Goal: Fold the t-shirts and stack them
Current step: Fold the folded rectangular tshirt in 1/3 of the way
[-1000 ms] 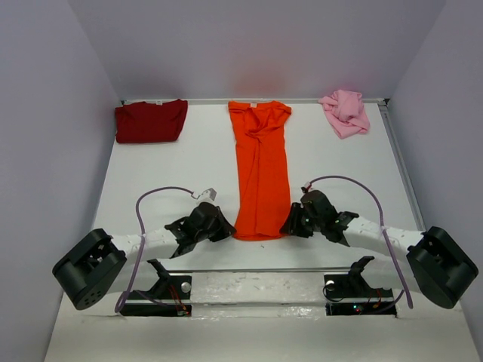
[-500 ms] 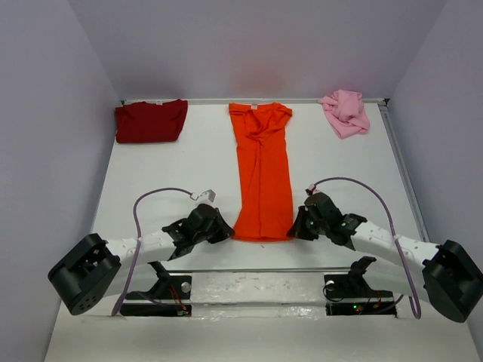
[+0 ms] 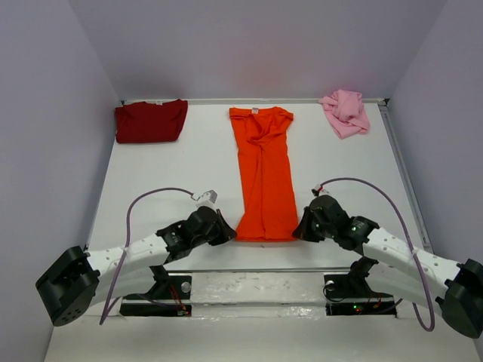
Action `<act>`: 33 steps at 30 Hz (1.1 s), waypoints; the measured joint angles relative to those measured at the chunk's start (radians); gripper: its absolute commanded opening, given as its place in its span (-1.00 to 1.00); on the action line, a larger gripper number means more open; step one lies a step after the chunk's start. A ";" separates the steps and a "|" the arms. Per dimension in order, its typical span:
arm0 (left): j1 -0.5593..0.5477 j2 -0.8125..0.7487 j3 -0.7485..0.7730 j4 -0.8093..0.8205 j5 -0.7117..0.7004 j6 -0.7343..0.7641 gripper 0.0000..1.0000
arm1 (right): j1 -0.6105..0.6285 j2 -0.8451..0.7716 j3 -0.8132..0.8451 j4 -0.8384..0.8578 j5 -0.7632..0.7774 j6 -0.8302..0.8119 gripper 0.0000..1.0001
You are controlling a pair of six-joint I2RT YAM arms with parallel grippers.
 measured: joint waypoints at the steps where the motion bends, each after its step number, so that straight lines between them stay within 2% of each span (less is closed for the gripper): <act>1: 0.000 0.001 0.024 -0.025 -0.010 0.006 -1.00 | 0.000 -0.001 0.020 -0.020 0.029 -0.009 -1.00; 9: 0.021 0.067 0.237 -0.062 -0.139 0.105 -1.00 | 0.001 0.159 0.228 -0.038 0.280 -0.097 -1.00; 18: 0.099 0.263 0.342 -0.031 -0.162 0.216 -1.00 | 0.001 0.442 0.329 0.041 0.475 -0.166 -1.00; 28: 0.222 0.409 0.476 -0.011 -0.149 0.330 -1.00 | -0.020 0.655 0.501 0.141 0.568 -0.268 -1.00; 33: 0.254 0.499 0.573 -0.007 -0.146 0.367 -1.00 | -0.054 0.707 0.566 0.173 0.575 -0.326 -1.00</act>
